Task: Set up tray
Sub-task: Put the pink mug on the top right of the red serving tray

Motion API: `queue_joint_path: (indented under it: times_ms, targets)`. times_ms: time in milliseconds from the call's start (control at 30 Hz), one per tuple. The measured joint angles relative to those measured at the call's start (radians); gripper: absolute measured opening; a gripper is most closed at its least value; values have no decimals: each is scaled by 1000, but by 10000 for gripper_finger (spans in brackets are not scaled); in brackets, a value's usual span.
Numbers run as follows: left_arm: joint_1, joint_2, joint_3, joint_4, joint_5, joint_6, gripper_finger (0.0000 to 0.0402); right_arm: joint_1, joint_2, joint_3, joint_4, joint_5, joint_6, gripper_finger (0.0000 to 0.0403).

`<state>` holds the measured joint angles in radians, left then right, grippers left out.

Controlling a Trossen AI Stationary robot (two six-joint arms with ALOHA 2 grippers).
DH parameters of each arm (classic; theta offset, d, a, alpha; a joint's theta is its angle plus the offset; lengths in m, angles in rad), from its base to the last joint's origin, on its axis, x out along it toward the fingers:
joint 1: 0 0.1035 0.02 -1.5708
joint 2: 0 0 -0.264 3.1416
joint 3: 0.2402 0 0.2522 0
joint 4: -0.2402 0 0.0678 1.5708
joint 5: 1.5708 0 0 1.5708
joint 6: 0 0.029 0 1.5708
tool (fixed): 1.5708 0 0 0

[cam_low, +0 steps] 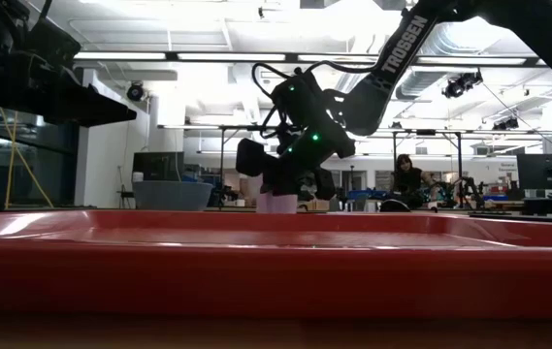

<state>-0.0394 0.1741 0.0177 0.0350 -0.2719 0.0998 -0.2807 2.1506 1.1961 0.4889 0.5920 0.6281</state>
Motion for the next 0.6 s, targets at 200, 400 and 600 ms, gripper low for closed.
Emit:
queue_joint_path:
  times_ms: [200,400,600]
  targets:
    - [0,0,0,0,0,0,262,21,-5,0,11,-22,-8,2]
    - [0,0,0,0,-1,0,262,46,-44,1,6,-31,-88,3]
    - [0,0,0,0,-1,0,262,47,-75,2,4,-58,-114,3]
